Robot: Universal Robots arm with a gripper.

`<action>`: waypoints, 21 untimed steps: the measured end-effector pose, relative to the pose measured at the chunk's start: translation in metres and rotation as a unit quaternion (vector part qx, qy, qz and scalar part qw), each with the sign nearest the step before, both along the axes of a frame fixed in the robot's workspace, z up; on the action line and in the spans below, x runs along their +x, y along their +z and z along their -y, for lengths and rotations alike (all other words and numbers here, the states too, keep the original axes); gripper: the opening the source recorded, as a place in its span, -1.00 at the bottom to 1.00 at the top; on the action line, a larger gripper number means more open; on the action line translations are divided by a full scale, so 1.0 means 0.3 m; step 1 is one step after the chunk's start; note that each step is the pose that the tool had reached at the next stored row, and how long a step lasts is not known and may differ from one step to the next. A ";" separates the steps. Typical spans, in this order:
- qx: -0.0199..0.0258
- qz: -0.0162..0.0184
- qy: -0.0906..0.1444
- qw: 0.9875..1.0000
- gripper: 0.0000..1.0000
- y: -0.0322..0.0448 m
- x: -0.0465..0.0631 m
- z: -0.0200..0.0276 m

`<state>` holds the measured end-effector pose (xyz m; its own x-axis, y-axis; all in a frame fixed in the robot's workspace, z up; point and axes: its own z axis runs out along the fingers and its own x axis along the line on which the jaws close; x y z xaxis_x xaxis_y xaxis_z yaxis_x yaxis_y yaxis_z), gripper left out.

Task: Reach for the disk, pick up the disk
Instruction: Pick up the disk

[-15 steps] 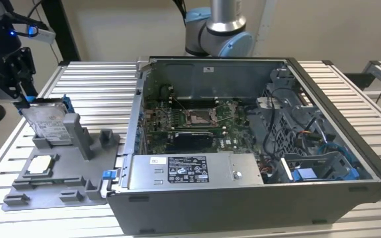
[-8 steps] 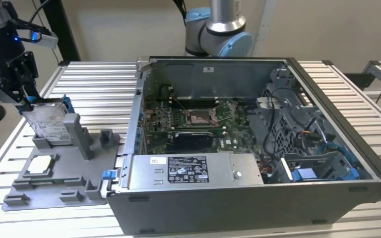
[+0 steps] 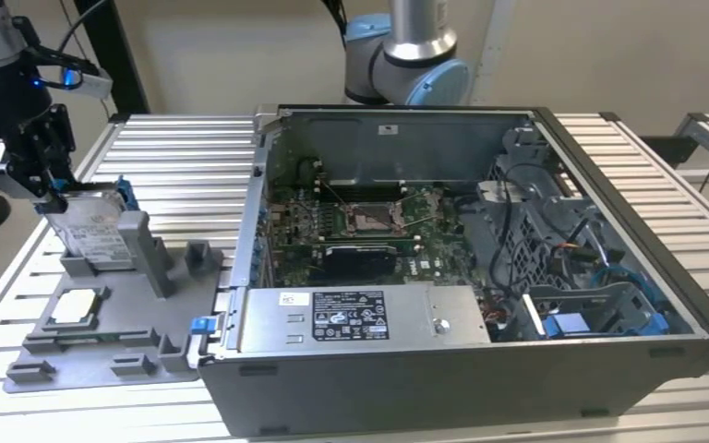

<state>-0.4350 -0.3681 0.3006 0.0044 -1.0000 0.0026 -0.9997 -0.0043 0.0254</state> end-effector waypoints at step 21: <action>0.000 0.007 0.000 1.000 1.00 -0.074 0.000 -0.003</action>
